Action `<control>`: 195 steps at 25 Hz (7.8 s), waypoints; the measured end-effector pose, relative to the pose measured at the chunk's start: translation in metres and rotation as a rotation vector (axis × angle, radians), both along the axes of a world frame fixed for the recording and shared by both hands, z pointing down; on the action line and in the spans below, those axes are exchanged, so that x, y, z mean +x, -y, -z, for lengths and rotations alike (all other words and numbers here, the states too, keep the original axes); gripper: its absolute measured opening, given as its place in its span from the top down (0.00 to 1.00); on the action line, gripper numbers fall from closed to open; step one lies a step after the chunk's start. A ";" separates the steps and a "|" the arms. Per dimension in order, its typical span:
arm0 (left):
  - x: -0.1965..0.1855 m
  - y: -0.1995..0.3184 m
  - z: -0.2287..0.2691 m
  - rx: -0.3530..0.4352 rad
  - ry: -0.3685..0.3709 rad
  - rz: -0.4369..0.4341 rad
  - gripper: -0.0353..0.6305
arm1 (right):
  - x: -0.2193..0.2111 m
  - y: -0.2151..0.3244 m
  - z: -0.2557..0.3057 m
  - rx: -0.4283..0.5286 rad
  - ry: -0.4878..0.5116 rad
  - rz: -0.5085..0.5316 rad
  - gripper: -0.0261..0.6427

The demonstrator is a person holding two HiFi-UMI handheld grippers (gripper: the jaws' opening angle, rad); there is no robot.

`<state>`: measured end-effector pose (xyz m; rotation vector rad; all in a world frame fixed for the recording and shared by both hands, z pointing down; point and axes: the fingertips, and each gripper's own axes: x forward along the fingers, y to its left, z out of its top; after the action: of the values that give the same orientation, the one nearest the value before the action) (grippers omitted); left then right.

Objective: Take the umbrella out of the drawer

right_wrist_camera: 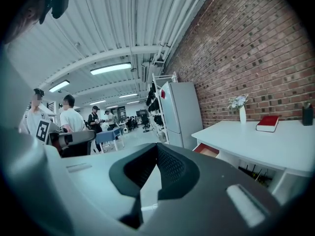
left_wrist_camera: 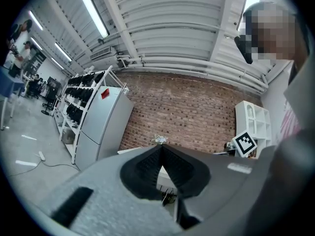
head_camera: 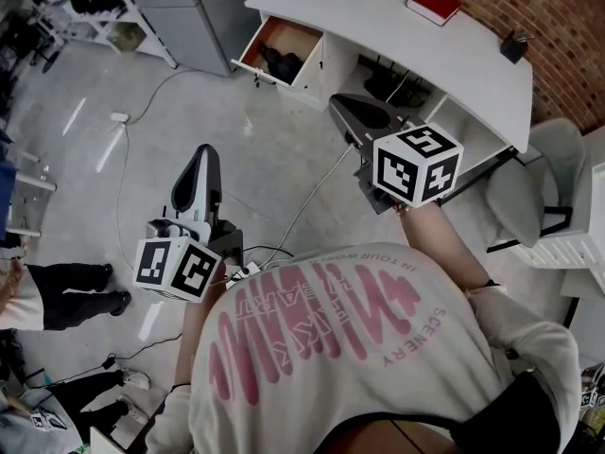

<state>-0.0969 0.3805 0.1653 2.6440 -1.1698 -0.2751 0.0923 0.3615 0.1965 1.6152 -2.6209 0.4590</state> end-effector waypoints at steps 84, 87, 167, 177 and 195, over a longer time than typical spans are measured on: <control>-0.066 0.417 -0.072 -0.207 -0.022 -0.071 0.94 | -0.024 0.372 -0.112 -0.330 0.277 -0.285 0.94; -0.061 0.418 -0.078 -0.220 -0.027 -0.088 0.94 | -0.023 0.371 -0.118 -0.347 0.264 -0.295 0.94; -0.083 0.599 -0.236 -0.681 0.092 0.546 0.94 | 0.036 0.637 -0.523 -0.940 -0.364 -0.043 0.42; -0.080 0.589 -0.253 -0.723 0.106 0.577 0.94 | 0.035 0.632 -0.555 -0.991 -0.419 -0.018 0.41; -0.090 0.577 -0.269 -0.770 0.101 0.591 0.94 | 0.036 0.636 -0.569 -0.992 -0.466 -0.027 0.43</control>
<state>-0.1866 -0.1962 0.4342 1.6388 -1.6515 0.1907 0.1284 -0.2740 0.7657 1.1898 -1.5871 1.0130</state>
